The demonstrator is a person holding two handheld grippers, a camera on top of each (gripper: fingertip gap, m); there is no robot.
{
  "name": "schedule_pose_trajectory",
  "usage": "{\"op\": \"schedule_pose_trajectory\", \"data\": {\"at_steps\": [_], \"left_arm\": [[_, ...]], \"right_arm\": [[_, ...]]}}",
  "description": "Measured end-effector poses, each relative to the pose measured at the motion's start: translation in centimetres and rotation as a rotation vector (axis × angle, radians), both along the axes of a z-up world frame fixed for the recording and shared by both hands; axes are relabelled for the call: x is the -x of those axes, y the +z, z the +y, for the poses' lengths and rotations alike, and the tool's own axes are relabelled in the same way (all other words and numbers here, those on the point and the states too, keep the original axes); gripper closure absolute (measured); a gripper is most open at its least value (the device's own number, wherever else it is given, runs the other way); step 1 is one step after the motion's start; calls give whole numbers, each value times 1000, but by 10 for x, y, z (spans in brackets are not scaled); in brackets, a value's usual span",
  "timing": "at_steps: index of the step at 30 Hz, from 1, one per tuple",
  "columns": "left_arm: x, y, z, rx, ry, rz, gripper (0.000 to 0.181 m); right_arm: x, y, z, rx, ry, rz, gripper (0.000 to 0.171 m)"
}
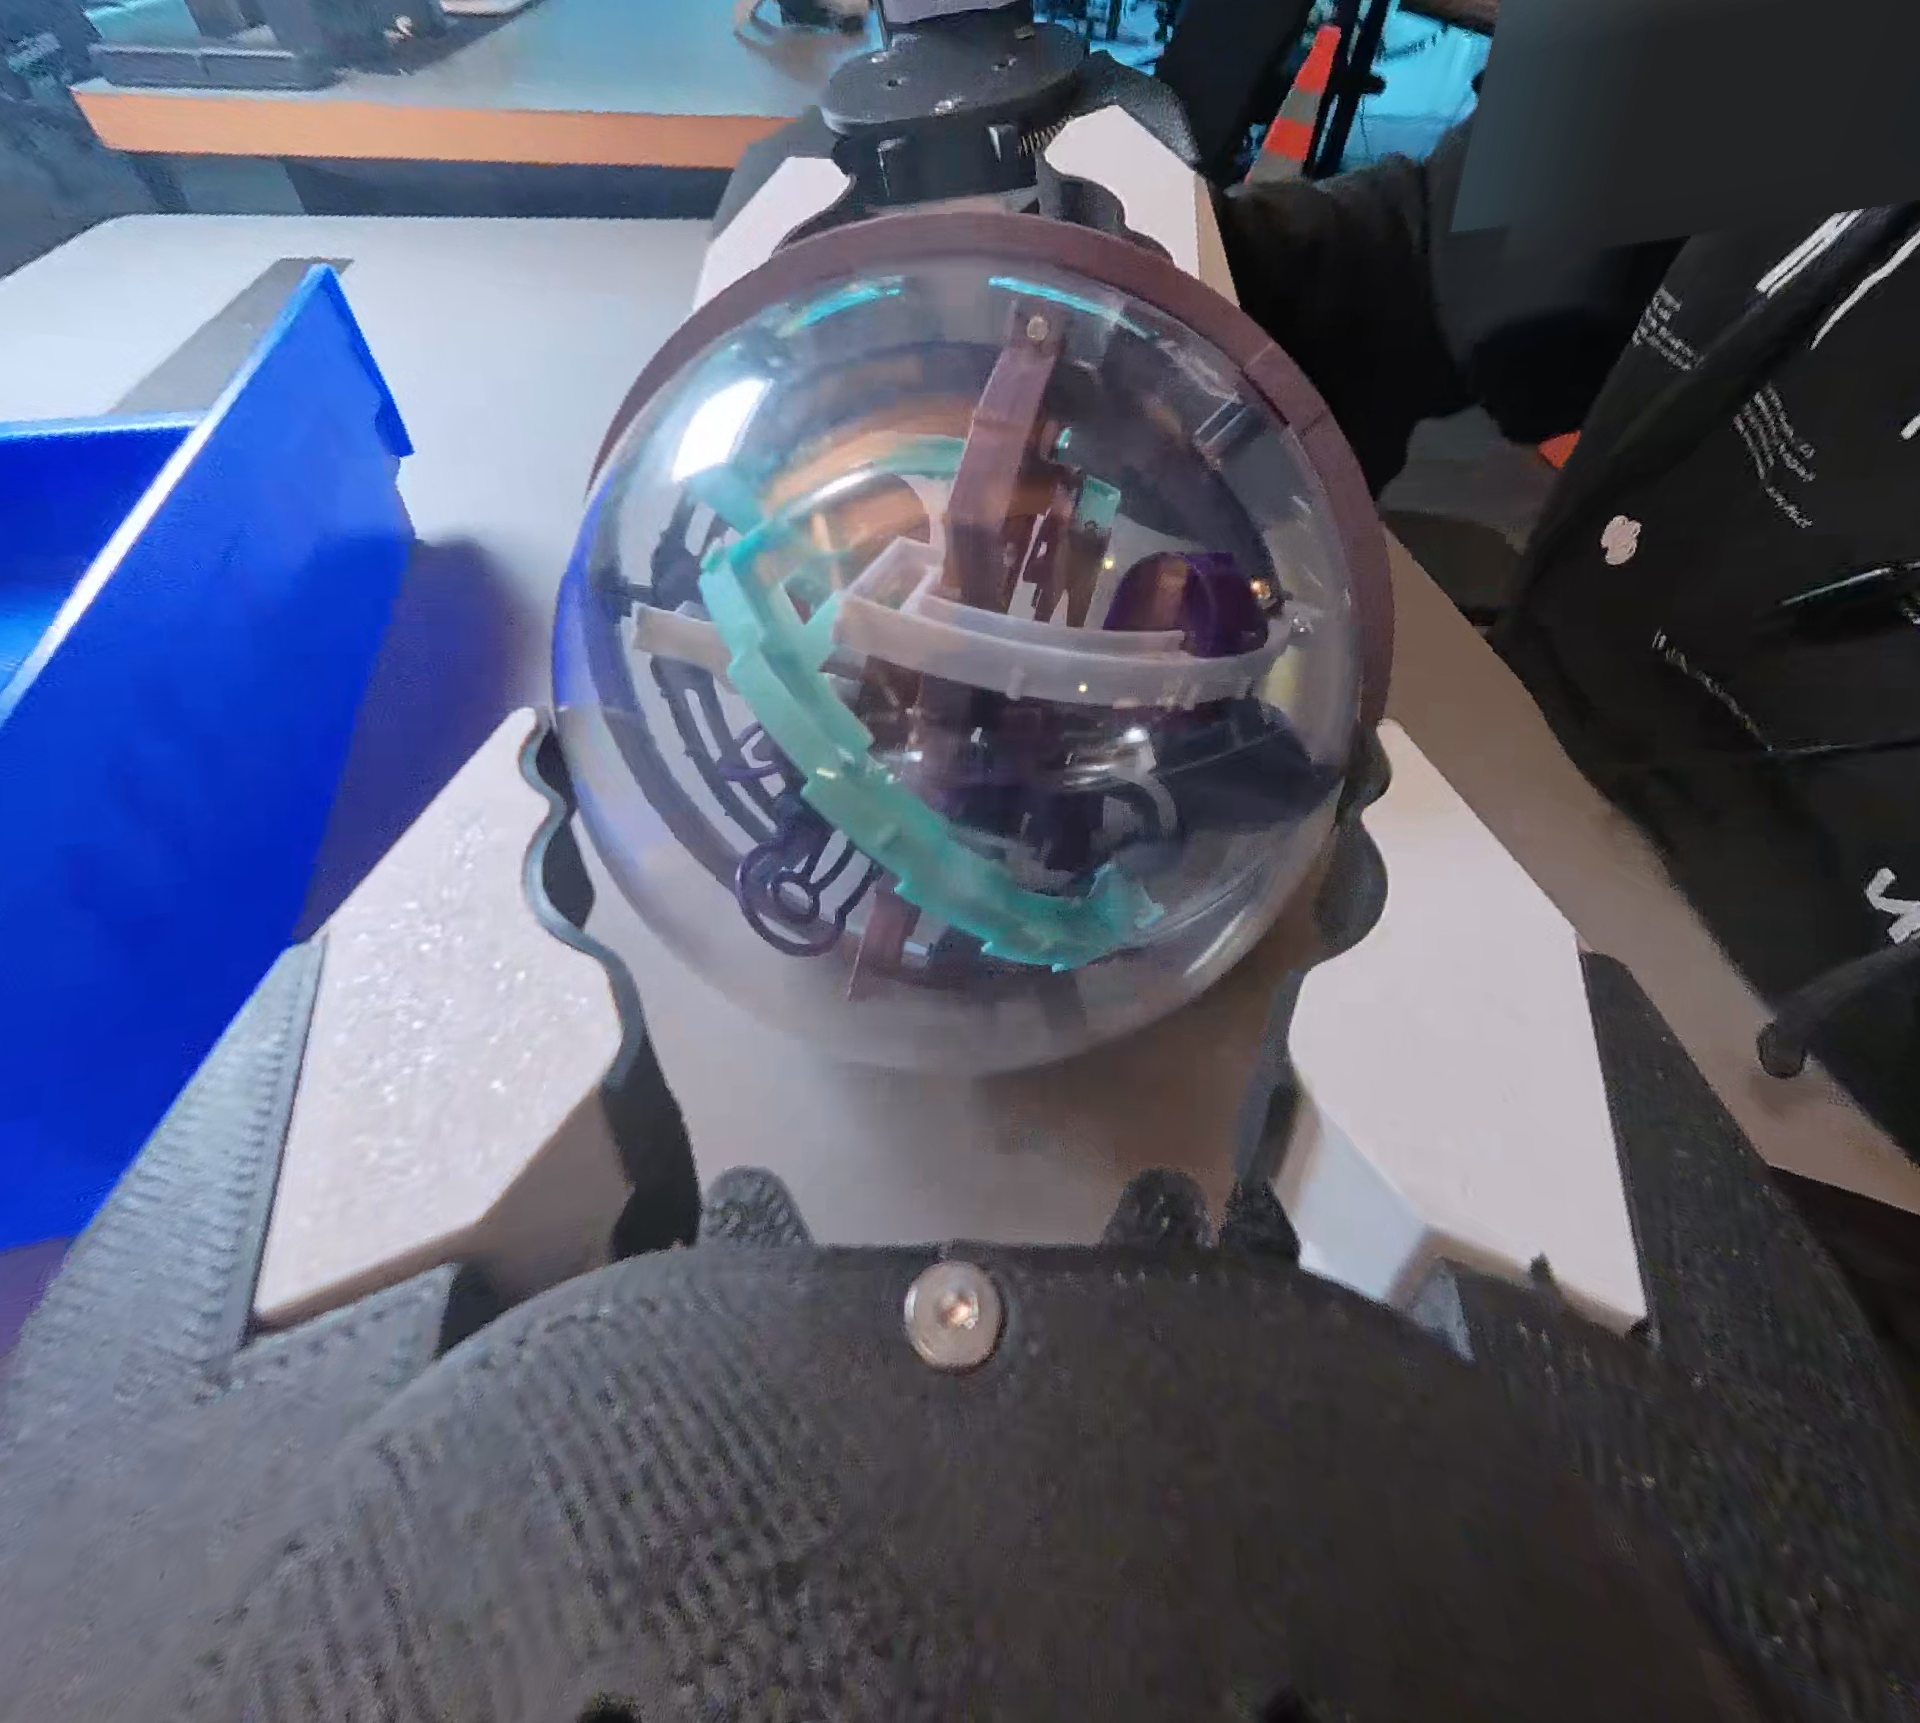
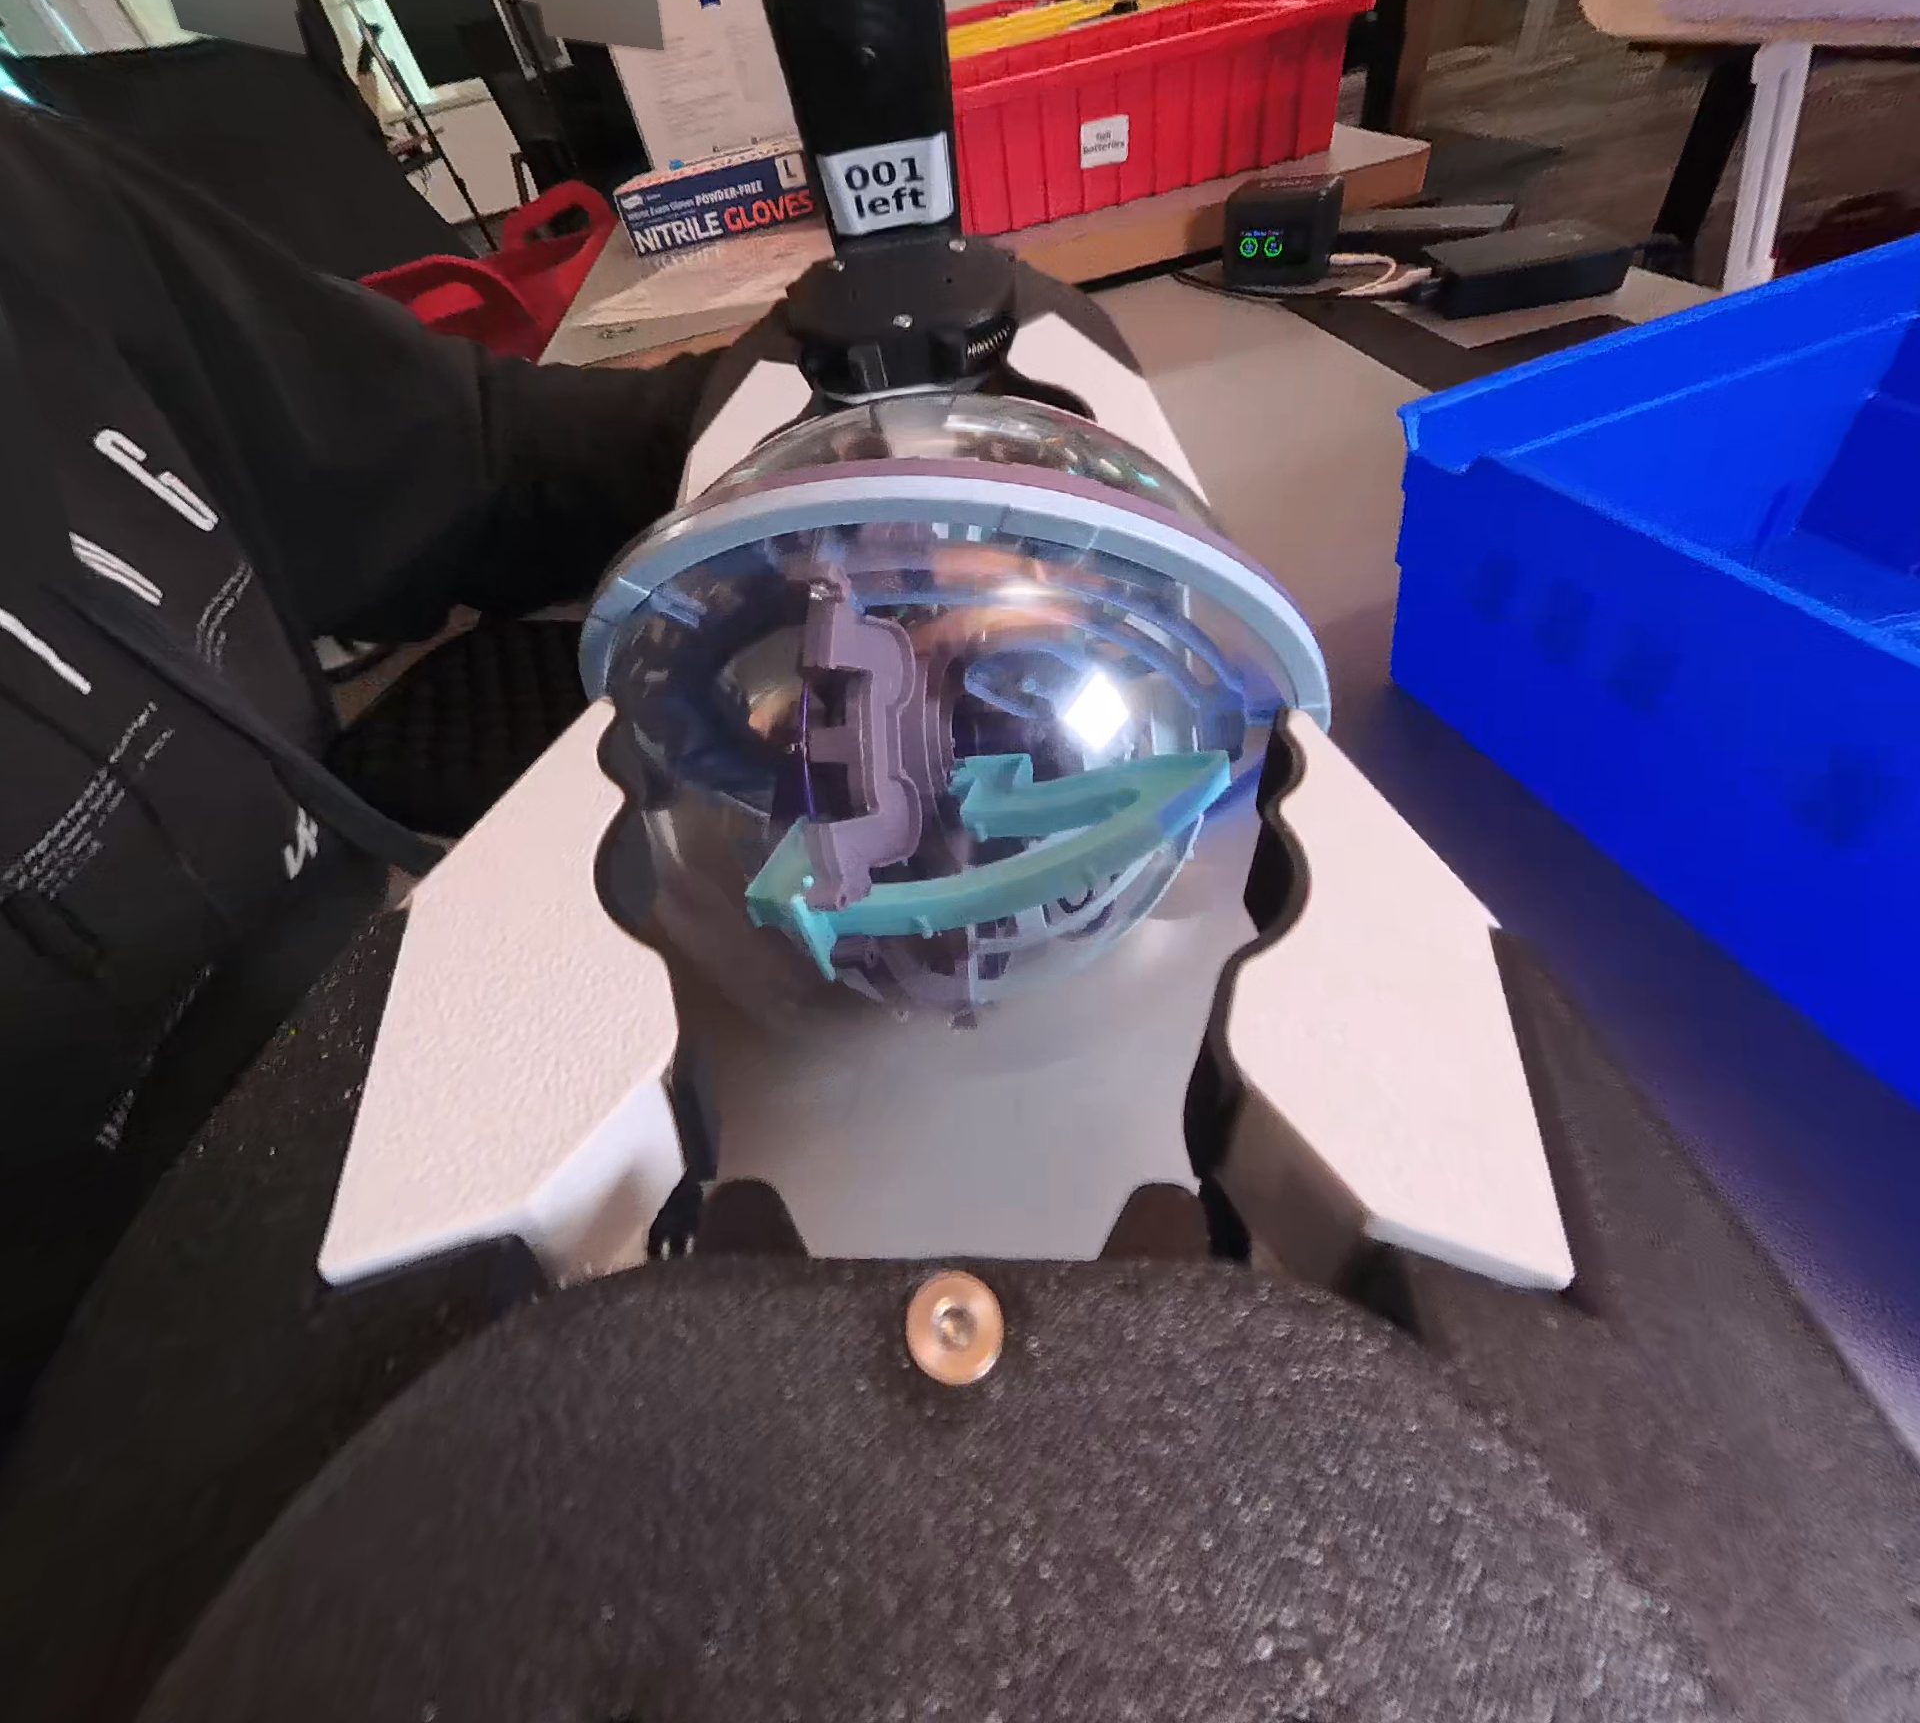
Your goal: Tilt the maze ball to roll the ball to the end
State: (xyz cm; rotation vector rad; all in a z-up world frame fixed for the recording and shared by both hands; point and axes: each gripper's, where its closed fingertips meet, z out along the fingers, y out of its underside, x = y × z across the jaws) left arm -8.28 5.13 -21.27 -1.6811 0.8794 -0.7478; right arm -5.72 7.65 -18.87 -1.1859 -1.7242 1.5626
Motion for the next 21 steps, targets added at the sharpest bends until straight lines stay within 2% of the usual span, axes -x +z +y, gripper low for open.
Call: {"op": "schedule_pose_trajectory", "data": {"at_steps": [5, 8, 10, 16, 18, 21], "left_arm": [[19, -5, -4, 78, 66, -155, 39], [29, -8, -4, 122, 102, -240, 39], [31, -9, -4, 130, 117, -249, 39], [25, -19, -1, 178, 120, -249, 40], [19, -32, -2, 240, 111, -215, 41], [16, -34, -2, 273, 121, -216, 41]], "right_arm": [[27, 16, -1, 27, -40, -3, 60], [34, 20, 4, -51, -90, 11, 56], [23, 10, 8, -124, -95, -26, 50], [4, -23, 0, -187, -125, -99, 49], [8, -24, 1, -217, -145, -73, 47], [7, -22, 3, -200, -121, -96, 47]]}}
